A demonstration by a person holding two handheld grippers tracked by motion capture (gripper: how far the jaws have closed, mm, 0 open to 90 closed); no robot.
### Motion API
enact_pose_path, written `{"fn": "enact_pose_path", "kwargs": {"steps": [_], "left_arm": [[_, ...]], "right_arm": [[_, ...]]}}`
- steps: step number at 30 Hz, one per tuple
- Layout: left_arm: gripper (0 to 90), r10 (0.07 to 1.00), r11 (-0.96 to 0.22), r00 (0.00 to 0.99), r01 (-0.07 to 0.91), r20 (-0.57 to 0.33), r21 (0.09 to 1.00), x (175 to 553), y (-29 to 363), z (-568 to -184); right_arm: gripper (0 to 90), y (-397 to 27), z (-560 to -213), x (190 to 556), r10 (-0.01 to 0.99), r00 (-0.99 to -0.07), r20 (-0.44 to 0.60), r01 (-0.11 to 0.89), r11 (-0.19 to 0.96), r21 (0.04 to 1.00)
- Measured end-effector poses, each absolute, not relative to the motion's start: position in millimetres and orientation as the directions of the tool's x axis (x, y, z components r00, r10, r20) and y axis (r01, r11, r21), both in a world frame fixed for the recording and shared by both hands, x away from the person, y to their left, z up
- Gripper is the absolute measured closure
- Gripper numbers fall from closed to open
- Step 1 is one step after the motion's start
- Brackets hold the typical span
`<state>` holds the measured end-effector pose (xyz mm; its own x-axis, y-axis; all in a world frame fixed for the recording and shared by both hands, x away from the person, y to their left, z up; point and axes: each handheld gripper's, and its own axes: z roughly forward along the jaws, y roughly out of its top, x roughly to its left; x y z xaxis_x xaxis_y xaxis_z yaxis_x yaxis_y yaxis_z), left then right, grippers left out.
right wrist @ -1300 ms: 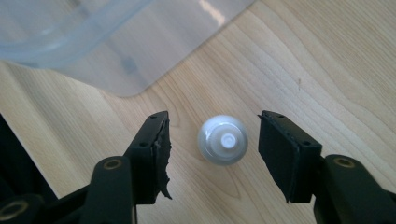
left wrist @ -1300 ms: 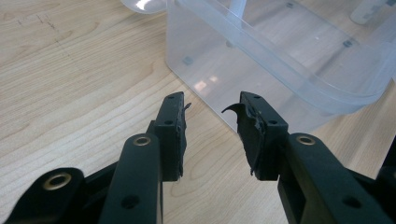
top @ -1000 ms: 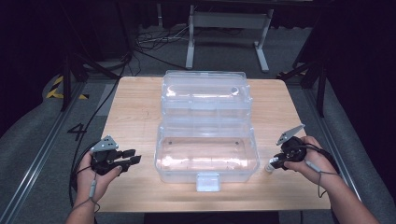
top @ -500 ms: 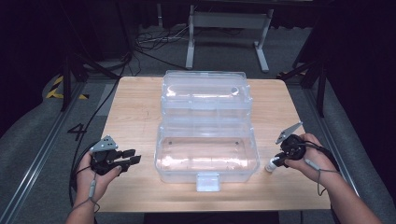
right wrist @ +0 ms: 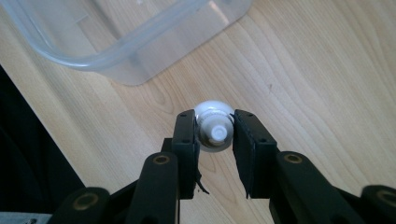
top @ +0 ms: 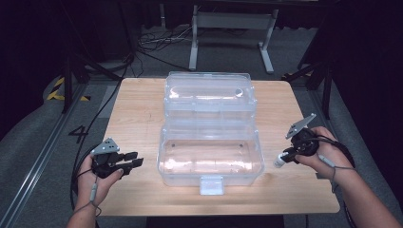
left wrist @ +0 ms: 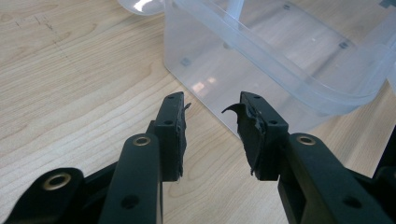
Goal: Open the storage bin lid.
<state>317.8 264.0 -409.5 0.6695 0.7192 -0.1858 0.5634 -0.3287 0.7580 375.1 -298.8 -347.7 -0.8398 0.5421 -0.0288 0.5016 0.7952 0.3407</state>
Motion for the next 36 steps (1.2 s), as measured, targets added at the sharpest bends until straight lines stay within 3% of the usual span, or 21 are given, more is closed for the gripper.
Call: {"fn": "enact_pose_path", "kwargs": {"steps": [15, 36], "left_arm": [[62.5, 0.718, -0.327, 0.670, 0.563, -0.188, 0.759, 318, 264, -409], [62.5, 0.717, -0.325, 0.670, 0.563, -0.190, 0.760, 318, 265, -409]], "right_arm": [[70.9, -291, -311, 373, 0.502, -0.863, -0.050, 0.451, 0.813, 0.368], [70.9, -246, -288, 374, 0.353, -0.934, -0.058, 0.307, 0.875, 0.374]]}}
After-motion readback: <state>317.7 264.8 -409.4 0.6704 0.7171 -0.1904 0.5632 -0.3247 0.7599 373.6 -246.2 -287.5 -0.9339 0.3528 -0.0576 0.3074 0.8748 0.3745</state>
